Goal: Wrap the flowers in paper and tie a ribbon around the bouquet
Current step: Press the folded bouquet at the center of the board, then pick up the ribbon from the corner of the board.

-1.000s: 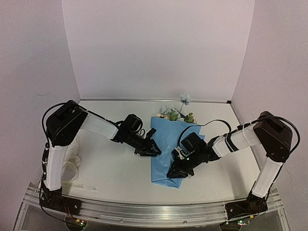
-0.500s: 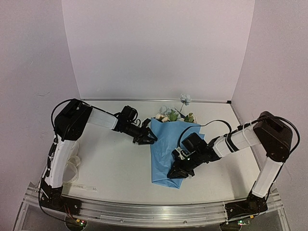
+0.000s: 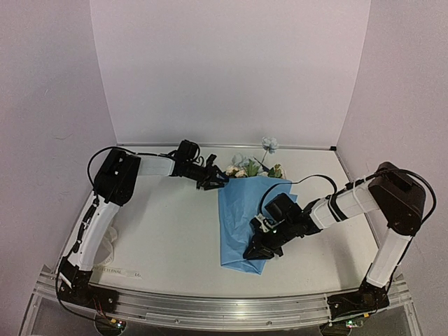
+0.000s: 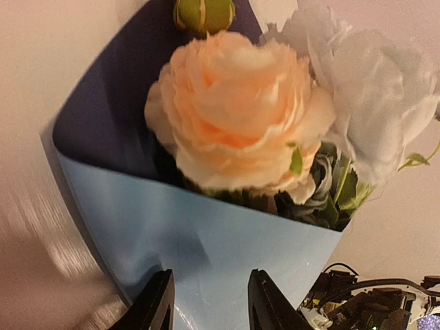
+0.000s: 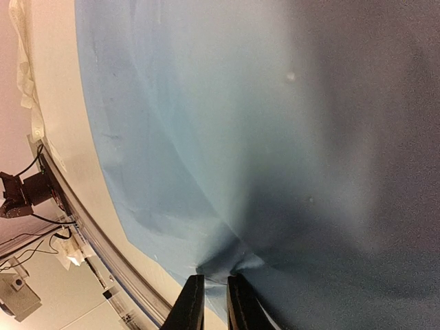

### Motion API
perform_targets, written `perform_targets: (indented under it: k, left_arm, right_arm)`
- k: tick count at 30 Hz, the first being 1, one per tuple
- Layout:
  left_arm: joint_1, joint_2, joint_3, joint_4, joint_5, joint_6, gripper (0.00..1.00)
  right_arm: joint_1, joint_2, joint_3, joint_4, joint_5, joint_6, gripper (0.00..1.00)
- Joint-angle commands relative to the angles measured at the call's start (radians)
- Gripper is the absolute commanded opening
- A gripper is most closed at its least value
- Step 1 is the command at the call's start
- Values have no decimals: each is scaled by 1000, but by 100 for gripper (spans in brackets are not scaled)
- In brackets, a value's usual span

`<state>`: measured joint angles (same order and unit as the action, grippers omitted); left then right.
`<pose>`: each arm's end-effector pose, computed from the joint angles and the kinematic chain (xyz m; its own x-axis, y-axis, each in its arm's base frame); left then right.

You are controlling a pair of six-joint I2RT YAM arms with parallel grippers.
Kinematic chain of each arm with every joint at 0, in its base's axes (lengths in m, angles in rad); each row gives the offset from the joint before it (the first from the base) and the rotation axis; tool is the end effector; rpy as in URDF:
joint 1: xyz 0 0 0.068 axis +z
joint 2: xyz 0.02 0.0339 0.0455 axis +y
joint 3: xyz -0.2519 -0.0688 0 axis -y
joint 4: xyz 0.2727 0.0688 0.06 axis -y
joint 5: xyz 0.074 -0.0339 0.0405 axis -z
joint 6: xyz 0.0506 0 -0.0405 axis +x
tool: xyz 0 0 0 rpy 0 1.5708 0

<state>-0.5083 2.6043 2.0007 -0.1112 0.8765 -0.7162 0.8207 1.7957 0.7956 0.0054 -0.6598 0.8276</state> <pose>0.4837 -0.3140 0.0673 -0.9692 0.0591 -0.2390 0.2414 0.4180 -0.8758 0.2064 0.2670 0.0664 -0.9801 -0.1984 0.0099 -0.1242 0.6509 0.7489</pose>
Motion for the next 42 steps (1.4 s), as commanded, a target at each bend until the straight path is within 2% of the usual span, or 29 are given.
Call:
perform_targets:
  k: [1,5,9,13,18,22,26,30,33,42]
  left_arm:
    - [27,75,149,-37,-65,-34,40]
    - [51,59,168,-12,-73,-53,43]
    - [71,-58,88,-16,-95,-6,48]
    - [75,-224,-69,-11,-128,40,53]
    - [65,-442,-363,60,-153,33,52]
    - [14,-583,-565,83,-179,43,50]
    - [-82,-666,-717,99,-231,45,49]
    - [-159,-719,-816,145,-270,12,48]
    - [-186,-761,-899,192,-292,-25,46]
    - [-194,-850,-1023,222,-336,-60,46]
  right_arm:
    - [7,22,-56,-207,47,6,14]
    - [-1,9,-35,-220,32,22,14]
    - [-6,-30,10,-259,23,35,15]
    - [-7,-73,83,-321,24,54,16]
    - [-10,-141,129,-396,72,71,19]
    - [-18,-244,121,-527,173,33,34]
    - [-66,-341,53,-606,275,7,45]
    - [-137,-369,1,-604,270,-10,49]
    - [-182,-328,-1,-557,229,-38,49]
    - [-307,-168,48,-394,157,-63,49]
